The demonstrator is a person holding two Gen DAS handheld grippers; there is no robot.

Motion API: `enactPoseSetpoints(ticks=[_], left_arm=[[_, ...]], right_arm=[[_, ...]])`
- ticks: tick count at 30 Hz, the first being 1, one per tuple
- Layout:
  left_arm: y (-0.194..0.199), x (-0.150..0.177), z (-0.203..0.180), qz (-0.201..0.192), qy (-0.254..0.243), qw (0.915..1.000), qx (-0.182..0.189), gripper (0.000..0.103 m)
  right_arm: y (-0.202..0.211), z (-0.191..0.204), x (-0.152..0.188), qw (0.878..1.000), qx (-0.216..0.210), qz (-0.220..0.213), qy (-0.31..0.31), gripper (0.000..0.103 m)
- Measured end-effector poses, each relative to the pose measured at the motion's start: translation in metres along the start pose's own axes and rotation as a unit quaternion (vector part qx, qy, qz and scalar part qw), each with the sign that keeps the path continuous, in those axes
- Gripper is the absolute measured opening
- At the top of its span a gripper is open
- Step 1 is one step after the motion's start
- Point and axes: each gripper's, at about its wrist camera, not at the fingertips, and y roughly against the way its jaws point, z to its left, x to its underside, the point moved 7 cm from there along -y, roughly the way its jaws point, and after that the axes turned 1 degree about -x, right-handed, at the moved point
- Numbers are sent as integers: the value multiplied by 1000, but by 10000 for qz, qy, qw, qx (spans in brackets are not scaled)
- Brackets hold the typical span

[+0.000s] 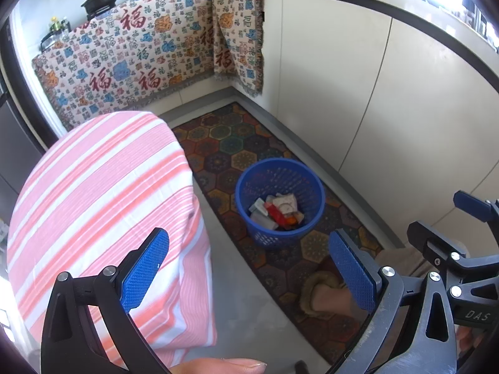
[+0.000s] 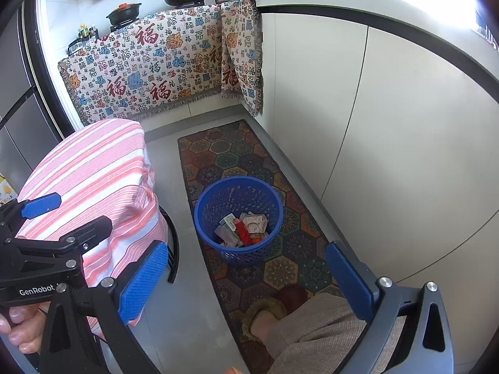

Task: Collect trash

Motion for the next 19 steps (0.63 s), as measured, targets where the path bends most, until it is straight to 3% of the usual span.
enactPoseSetpoints(ticks=[19], left_arm=[[0,7,10,27,36,10000,31,101]], right_arm=[[-7,-2,4,10000,17,90,-13,103]])
